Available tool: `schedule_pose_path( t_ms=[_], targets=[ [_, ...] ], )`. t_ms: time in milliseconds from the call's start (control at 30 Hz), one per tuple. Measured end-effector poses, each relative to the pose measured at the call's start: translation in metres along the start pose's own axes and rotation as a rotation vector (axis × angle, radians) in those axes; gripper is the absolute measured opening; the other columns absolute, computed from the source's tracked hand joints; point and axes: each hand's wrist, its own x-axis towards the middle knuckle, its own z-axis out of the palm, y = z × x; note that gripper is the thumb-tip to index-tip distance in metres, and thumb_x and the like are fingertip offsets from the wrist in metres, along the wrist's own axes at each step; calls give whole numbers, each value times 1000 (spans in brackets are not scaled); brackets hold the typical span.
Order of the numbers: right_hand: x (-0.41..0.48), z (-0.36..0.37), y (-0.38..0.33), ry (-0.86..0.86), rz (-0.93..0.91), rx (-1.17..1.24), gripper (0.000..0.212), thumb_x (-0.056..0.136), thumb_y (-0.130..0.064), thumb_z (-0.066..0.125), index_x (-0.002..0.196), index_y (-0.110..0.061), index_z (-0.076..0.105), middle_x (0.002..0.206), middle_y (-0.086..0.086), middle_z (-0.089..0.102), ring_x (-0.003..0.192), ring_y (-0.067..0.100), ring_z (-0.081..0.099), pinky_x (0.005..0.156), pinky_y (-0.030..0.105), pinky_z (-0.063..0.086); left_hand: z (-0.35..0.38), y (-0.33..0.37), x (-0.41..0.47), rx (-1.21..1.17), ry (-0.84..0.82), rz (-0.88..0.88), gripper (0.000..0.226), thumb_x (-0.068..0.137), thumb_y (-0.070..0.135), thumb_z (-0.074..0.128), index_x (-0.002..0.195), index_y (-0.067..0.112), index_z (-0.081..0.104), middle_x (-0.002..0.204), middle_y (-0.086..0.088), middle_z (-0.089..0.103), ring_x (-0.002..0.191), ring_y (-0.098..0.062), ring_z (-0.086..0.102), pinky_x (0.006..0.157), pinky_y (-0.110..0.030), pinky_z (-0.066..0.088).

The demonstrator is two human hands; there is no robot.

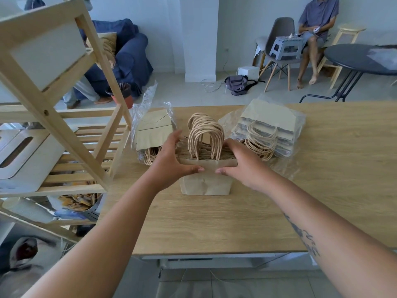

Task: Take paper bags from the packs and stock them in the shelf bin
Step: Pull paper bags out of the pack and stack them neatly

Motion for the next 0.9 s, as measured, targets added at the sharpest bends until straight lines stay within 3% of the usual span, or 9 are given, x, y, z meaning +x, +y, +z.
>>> schedule_pose_path(
  t_ms=[67, 167, 233, 333, 467, 633, 767, 833, 900],
  targets=[
    [1, -1, -2, 15, 19, -80, 56, 80, -37, 78, 126, -30, 47, 120, -7, 51, 106, 12, 53, 88, 34, 46, 1, 0, 2, 53, -14, 24, 99, 63, 40, 90, 144, 29, 36, 134, 7, 50, 122, -12, 50, 108, -41, 44],
    [1, 1, -5, 33, -2, -308, 65, 83, -42, 74, 135, -23, 40, 118, 1, 41, 92, 16, 53, 73, 31, 43, 9, 11, -2, 195, -21, 84, 64, 76, 38, 82, 130, 22, 51, 118, 8, 49, 105, -8, 51, 101, -35, 47],
    [2, -2, -9, 24, -20, -405, 68, 83, -43, 73, 136, -18, 39, 119, 4, 40, 85, 16, 51, 69, 30, 40, 9, 17, -2, 286, -6, 103, 57, 79, 41, 78, 127, 21, 52, 119, 7, 50, 104, -11, 53, 96, -34, 48],
    [4, -5, -11, 43, -33, -490, 66, 82, -43, 74, 131, -13, 42, 123, 7, 43, 100, 23, 56, 76, 34, 47, 9, 22, 0, 430, -15, 150, 55, 83, 45, 72, 128, 21, 51, 124, 3, 53, 105, -18, 58, 90, -38, 51],
    [4, 0, -14, 28, -50, -459, 63, 83, -34, 76, 130, -9, 42, 124, 10, 41, 98, 26, 60, 76, 27, 40, 16, 25, 0, 473, -5, 118, 61, 82, 44, 74, 131, 19, 47, 124, -1, 48, 100, -25, 60, 87, -43, 53],
    [-1, -1, -7, 42, -2, -308, 77, 83, -30, 77, 143, -13, 33, 136, 8, 36, 109, 24, 56, 87, 30, 46, 14, 24, 1, 369, -11, 82, 60, 79, 36, 79, 127, 16, 48, 122, 0, 46, 99, -15, 50, 89, -28, 44],
    [0, 0, -7, 25, -25, -353, 62, 84, -29, 76, 134, -15, 42, 124, 6, 47, 100, 24, 60, 78, 31, 46, 16, 23, 1, 367, -7, 81, 59, 80, 37, 78, 126, 17, 49, 120, 3, 47, 98, -15, 52, 89, -30, 46],
    [2, -3, -3, 30, 46, -220, 63, 78, -31, 81, 129, -24, 45, 120, -2, 53, 103, 20, 58, 82, 34, 47, 14, 20, 4, 341, -29, 81, 61, 78, 36, 80, 128, 21, 50, 119, 4, 49, 103, -15, 54, 94, -32, 47],
    [0, -4, 4, 46, 184, 69, 72, 70, -33, 87, 128, -34, 44, 119, -12, 52, 107, 16, 55, 87, 35, 46, 12, 18, 7, 290, -48, 77, 64, 76, 35, 82, 131, 25, 51, 120, 6, 50, 108, -14, 53, 99, -31, 44]
  ],
)
